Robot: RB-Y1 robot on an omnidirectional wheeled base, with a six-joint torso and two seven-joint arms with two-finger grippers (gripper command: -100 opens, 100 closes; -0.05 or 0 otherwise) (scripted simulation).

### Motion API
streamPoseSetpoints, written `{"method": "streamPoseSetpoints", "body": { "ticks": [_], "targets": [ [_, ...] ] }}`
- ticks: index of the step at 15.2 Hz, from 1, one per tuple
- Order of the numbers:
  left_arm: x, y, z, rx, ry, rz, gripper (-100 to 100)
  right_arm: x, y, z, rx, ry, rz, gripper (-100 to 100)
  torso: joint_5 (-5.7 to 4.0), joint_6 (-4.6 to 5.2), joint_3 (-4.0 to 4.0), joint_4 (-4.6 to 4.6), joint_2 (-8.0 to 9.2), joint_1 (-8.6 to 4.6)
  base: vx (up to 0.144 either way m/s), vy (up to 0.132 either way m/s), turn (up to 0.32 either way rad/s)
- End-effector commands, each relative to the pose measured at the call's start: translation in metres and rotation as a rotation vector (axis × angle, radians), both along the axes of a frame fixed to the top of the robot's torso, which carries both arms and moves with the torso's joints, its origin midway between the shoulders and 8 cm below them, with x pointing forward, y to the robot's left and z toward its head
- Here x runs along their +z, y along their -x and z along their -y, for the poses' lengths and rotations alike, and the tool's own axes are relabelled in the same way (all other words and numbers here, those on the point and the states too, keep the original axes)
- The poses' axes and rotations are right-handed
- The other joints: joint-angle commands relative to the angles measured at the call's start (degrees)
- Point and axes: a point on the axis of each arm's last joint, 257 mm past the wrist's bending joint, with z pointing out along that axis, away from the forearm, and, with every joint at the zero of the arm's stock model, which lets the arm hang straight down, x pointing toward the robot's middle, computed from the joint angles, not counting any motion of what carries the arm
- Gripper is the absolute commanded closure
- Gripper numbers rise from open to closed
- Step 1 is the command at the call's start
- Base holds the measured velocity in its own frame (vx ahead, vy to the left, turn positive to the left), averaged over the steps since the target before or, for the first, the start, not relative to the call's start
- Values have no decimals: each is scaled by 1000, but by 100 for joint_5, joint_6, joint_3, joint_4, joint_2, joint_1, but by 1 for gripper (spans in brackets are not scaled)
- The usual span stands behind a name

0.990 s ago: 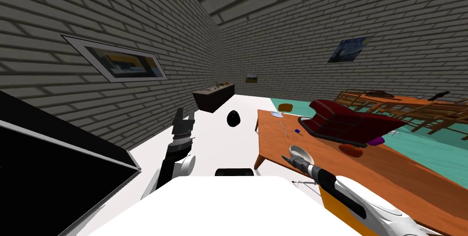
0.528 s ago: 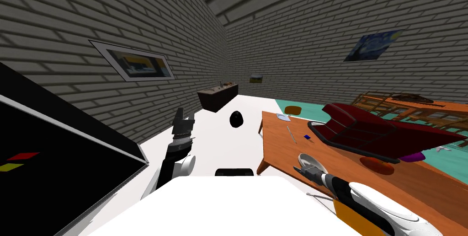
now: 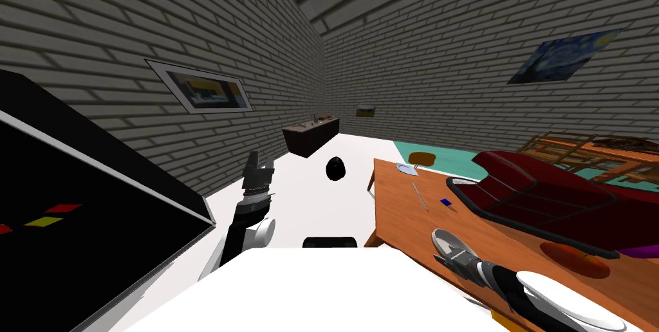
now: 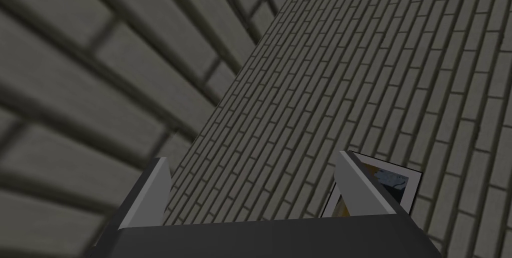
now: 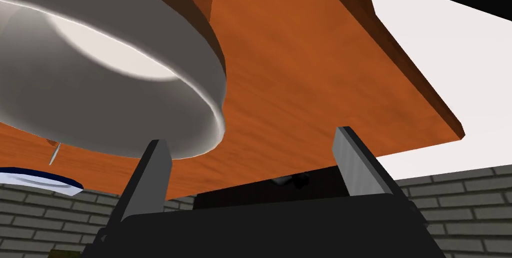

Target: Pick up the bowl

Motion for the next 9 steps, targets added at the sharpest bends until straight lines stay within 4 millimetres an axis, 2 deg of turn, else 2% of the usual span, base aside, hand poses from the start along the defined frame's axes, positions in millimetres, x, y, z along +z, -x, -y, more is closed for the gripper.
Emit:
{"method": "streamPoseSetpoints", "body": {
  "ticks": [1,5,8,9],
  "targets": [
    [0,0,0,0,0,0,0,-5,15,8,10,20,-41,-100,0,0,0,0,0,0,72,-22,94],
    [0,0,0,0,0,0,0,-16,61,22,33,57,-152,-100,-1,0,-5,-2,-7,0,73,-19,98],
    [0,0,0,0,0,0,0,-14,57,21,27,56,-145,-100,-1,3,1,0,3,2,36,-13,11],
    [0,0,0,0,0,0,0,-18,62,22,32,55,-149,-100,0,2,5,2,10,4,24,-5,-23]
  ]
}}
